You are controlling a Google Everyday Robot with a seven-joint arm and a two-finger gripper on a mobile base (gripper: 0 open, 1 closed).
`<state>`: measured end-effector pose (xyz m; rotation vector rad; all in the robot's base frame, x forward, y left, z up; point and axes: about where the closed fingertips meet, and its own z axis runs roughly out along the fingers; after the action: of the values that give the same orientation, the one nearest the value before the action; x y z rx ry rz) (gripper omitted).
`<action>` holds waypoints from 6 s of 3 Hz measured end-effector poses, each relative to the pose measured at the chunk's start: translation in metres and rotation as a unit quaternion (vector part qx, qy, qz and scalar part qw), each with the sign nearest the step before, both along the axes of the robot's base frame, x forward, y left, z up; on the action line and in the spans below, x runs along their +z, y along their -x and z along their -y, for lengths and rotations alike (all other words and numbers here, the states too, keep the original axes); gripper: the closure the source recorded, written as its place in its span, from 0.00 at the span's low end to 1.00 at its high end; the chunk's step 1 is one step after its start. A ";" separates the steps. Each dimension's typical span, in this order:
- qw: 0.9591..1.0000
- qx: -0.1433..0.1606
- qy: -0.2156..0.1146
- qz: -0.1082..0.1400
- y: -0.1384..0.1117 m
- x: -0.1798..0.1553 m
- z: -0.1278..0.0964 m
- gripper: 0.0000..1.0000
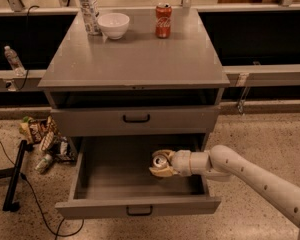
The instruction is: Pick orange can from middle drawer and place on counter
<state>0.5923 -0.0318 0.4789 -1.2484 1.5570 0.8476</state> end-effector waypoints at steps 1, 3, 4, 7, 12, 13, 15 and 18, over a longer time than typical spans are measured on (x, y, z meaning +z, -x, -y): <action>1.000 0.003 -0.018 -0.007 0.020 0.044 0.024 1.00; 0.997 0.051 0.007 -0.062 0.030 0.177 0.055 1.00; 0.993 0.082 0.005 -0.081 0.042 0.191 0.056 1.00; 0.997 0.044 0.059 -0.038 0.058 0.301 0.072 1.00; 0.991 0.009 0.105 -0.078 -0.011 0.422 0.070 1.00; 0.994 -0.002 0.080 -0.073 -0.032 0.446 0.071 1.00; 0.998 -0.035 0.036 -0.039 -0.100 0.471 0.059 1.00; 0.996 -0.084 0.013 -0.036 -0.153 0.439 0.064 0.53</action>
Offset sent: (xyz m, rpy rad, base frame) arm -0.0494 -0.0690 0.1941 0.0422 0.1312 0.0520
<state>0.7449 -0.0954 0.9177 -1.0968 1.7090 0.7732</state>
